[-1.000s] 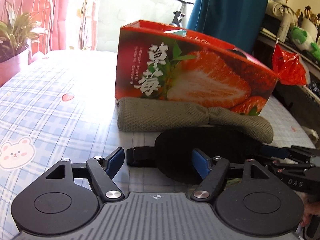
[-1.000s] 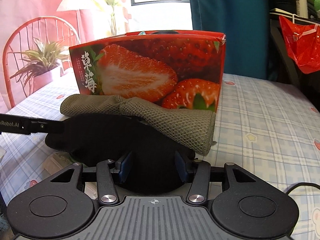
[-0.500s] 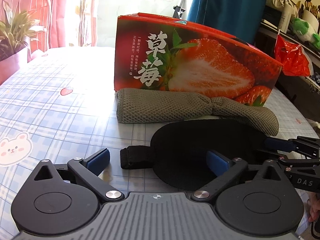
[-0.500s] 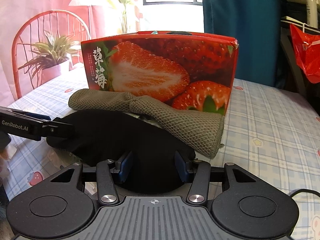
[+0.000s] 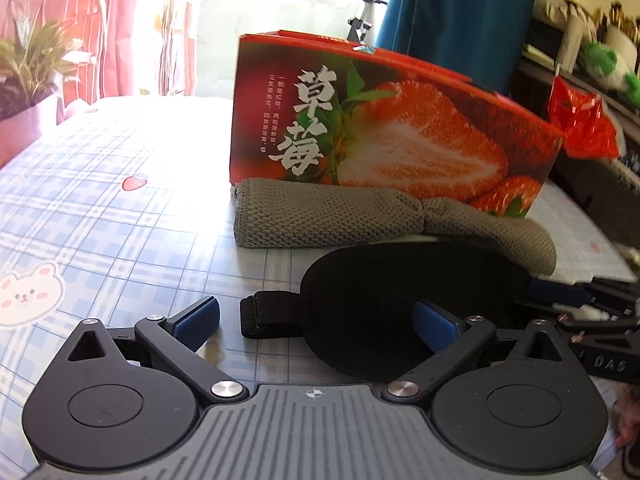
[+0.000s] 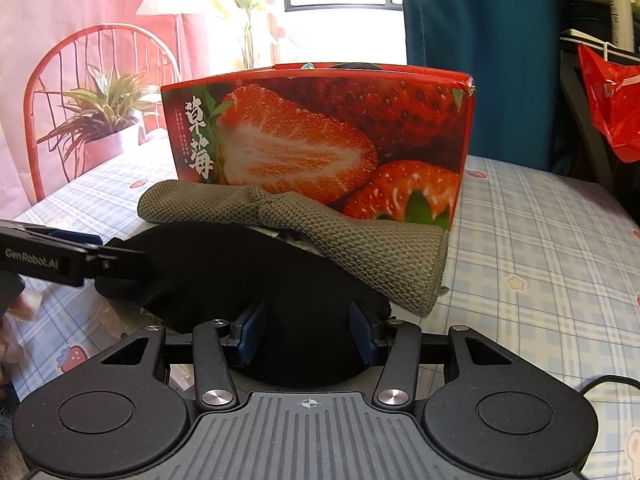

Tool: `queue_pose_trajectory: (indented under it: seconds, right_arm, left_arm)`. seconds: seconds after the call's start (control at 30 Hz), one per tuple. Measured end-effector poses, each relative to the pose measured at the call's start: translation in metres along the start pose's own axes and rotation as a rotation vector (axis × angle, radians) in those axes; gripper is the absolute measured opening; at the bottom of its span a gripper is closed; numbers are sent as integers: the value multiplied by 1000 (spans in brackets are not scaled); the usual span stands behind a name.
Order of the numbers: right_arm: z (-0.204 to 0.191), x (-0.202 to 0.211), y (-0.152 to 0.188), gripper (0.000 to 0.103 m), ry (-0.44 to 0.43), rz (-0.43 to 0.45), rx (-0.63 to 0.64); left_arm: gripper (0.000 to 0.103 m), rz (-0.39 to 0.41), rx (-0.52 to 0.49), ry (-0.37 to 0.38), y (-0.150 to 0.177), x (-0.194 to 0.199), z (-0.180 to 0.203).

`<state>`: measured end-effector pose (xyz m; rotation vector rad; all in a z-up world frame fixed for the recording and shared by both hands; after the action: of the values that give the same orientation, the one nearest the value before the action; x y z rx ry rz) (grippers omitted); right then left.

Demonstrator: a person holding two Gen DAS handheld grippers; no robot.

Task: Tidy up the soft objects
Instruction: 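Close the left tool on the black eye mask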

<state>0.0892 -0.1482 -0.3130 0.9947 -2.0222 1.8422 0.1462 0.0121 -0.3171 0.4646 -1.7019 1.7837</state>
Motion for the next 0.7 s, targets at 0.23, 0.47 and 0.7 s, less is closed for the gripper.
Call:
queue_pose_trajectory:
  seconds: [0.23, 0.47, 0.7]
  right_arm:
    - [0, 0, 0, 45, -1, 0, -1]
    - [0, 0, 0, 45, -1, 0, 0]
    - [0, 0, 0, 45, -3, 2, -7]
  left_arm:
    - [103, 12, 13, 15, 0, 2, -2]
    - [103, 5, -20, 11, -1, 0, 1]
    - [103, -9, 42, 105, -2, 3, -6]
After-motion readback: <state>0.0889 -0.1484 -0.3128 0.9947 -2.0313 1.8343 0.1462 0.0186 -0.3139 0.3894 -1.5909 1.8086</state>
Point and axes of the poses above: each gripper's, at about its wrist camera, not at the fingertips, and x roughly against the way its jaws point, z to its right, y to its underside, the point moved 3 cm from there along -x, roughly the way its jaws point, and after that the axes turned 5 degrees about -y, right-handed, at the moved point
